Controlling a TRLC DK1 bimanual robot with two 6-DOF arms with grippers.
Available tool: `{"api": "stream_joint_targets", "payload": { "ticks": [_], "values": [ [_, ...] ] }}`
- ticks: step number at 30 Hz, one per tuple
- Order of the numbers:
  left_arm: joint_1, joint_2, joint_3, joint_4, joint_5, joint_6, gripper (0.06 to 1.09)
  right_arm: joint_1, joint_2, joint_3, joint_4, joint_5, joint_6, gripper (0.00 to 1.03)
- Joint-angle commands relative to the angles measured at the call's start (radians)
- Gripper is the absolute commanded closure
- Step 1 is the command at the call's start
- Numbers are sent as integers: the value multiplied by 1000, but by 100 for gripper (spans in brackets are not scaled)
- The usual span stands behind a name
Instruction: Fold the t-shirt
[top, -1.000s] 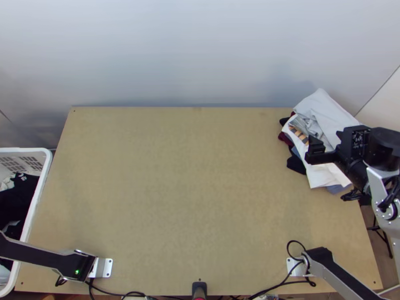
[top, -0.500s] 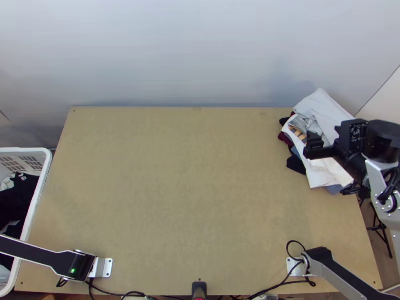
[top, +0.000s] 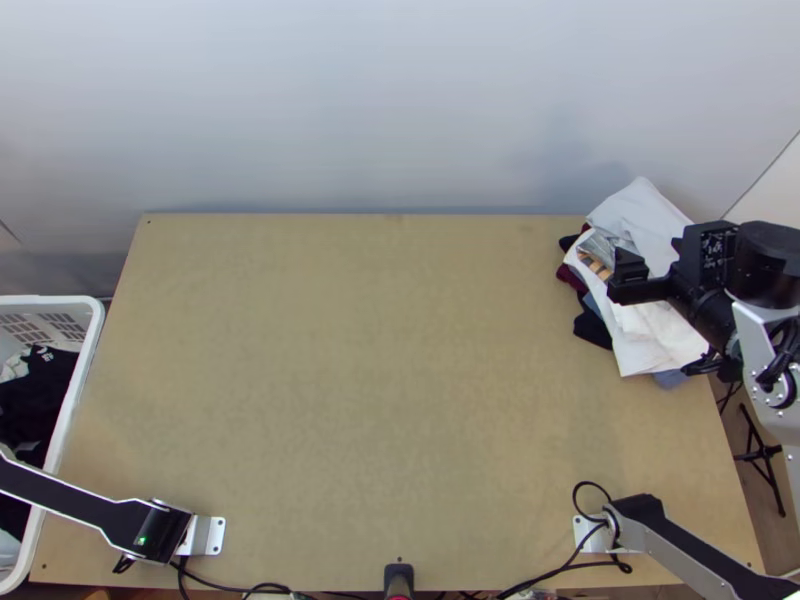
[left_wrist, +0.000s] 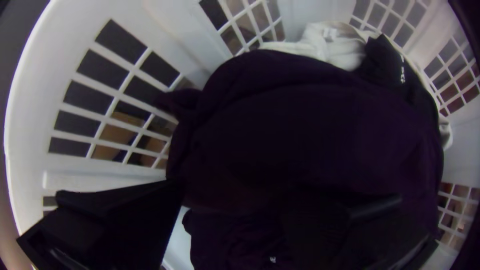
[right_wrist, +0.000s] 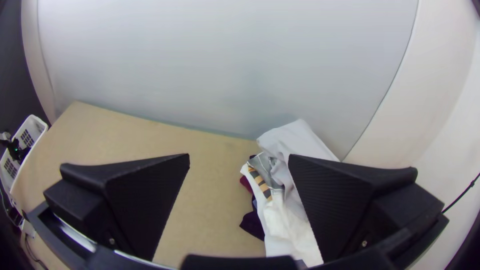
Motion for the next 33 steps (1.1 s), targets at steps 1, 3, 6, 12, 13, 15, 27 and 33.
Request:
{"api": "stream_joint_targets", "payload": {
  "ticks": [1,3,6,12,13,15,27,33],
  "values": [
    [-39,77,60,78,-31,6,34,-2,19,7,-3,2,-9,11],
    [-46,102,99,81,-47,10,37,-2,22,7,-3,2,-14,11],
    [-52,125,125,110,-74,6,40,-2,25,8,-3,2,-17,11],
    [-43,129,125,182,-169,-17,93,-1,48,31,-1,2,-20,11],
    [-39,120,125,169,-169,-24,97,-2,51,34,-1,2,-20,11],
    [-28,102,125,124,-164,-32,105,-1,54,34,-1,0,-20,11],
    [17,-251,120,-404,244,-217,105,19,45,-1,-27,0,-35,11],
    [-31,-484,117,-646,448,-224,105,18,4,-21,-27,2,-35,11]
  ]
}}
